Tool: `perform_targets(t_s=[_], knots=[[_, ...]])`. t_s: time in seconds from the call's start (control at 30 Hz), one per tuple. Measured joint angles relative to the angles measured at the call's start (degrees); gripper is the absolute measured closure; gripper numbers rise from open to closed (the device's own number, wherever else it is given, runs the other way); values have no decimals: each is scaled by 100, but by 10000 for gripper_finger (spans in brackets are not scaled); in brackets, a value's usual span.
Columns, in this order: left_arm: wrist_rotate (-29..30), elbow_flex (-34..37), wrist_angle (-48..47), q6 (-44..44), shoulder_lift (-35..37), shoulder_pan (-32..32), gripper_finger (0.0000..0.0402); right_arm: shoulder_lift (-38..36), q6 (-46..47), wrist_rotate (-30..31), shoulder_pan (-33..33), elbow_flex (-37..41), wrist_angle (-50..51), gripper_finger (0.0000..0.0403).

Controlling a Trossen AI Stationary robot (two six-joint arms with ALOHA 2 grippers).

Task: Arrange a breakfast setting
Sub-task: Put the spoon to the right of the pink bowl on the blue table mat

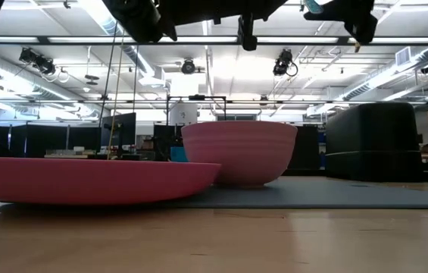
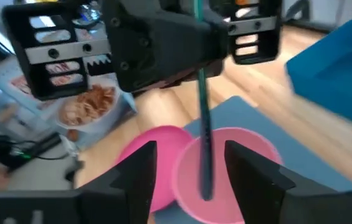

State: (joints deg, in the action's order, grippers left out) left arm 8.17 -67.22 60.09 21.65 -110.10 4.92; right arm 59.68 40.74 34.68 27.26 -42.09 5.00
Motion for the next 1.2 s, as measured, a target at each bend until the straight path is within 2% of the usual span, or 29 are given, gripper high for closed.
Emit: perform_targets(t_s=[0.17, 0.63, 0.73, 0.9, 1.0, 1.1, 1.2], knots=[[22, 0, 13, 77, 0, 1, 389, 0, 461, -326, -130, 0, -22, 252], [-104, 0, 40, 362, 0, -5, 388, -35, 592, -504, -118, 0, -20, 382], [-139, 0, 10, 346, 0, -4, 383, -35, 629, -537, -115, 0, -19, 390], [-404, 0, -305, 250, 0, -69, 328, -35, 1092, -538, -99, 0, -8, 390], [-937, 0, -470, 233, 12, -168, 275, -42, 1409, -540, -1, 0, -35, 390], [-1594, 1, -1150, 73, 201, -304, 223, -44, 1927, -495, 152, -2, 2, 390], [-1684, 12, -2204, -153, 469, -361, 190, -44, 2616, -454, 306, -2, 209, 390]])
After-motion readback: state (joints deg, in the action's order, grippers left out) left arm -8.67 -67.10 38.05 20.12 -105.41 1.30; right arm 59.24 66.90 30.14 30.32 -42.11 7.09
